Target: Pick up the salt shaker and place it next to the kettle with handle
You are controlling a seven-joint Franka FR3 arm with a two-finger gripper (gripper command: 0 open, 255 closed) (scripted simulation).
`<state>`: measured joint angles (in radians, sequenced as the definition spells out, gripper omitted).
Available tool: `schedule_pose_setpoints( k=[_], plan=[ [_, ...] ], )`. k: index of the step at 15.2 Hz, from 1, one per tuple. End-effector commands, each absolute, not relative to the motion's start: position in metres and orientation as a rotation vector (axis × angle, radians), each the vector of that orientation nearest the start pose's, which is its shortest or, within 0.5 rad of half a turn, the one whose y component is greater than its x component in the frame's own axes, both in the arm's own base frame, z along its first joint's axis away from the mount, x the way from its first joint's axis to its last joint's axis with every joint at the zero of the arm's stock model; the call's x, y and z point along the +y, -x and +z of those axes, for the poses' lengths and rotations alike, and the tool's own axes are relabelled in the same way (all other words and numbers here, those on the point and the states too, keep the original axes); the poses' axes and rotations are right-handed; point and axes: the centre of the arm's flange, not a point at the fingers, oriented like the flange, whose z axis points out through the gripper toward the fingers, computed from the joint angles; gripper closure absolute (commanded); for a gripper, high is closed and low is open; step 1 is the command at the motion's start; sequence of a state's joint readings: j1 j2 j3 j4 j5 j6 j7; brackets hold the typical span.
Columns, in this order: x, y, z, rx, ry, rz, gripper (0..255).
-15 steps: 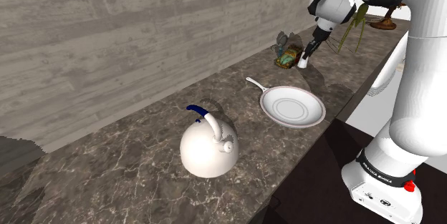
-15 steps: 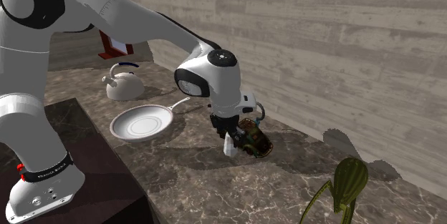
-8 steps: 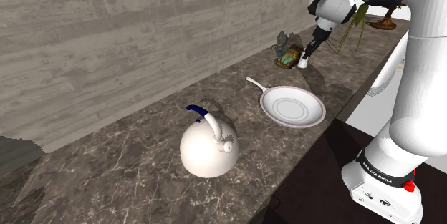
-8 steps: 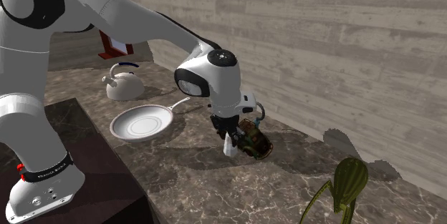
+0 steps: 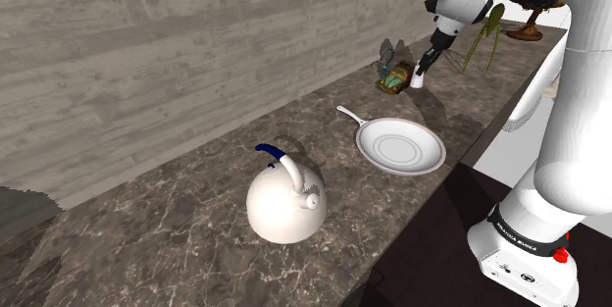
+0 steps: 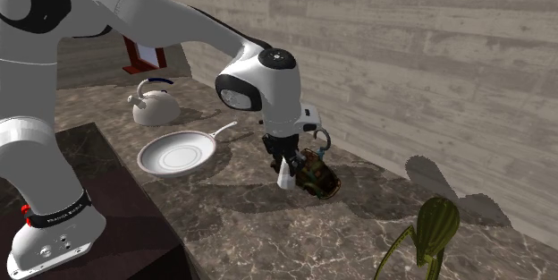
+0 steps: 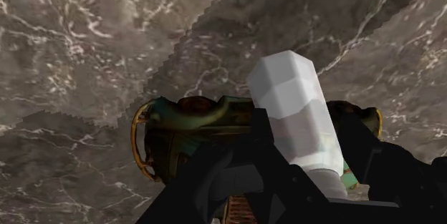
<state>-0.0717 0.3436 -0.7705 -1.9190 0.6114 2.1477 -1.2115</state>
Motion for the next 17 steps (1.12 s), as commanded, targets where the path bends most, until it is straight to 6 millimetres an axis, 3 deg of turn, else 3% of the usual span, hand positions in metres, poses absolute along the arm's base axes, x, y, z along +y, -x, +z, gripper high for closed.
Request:
schedule_pose_setpoints(
  k=[1,17],
  plan=[
    [-0.423,-0.444,0.371,-0.090,2.989,-0.362,255],
    [-0.423,-0.444,0.456,-0.090,2.989,-0.362,255]
  ],
)
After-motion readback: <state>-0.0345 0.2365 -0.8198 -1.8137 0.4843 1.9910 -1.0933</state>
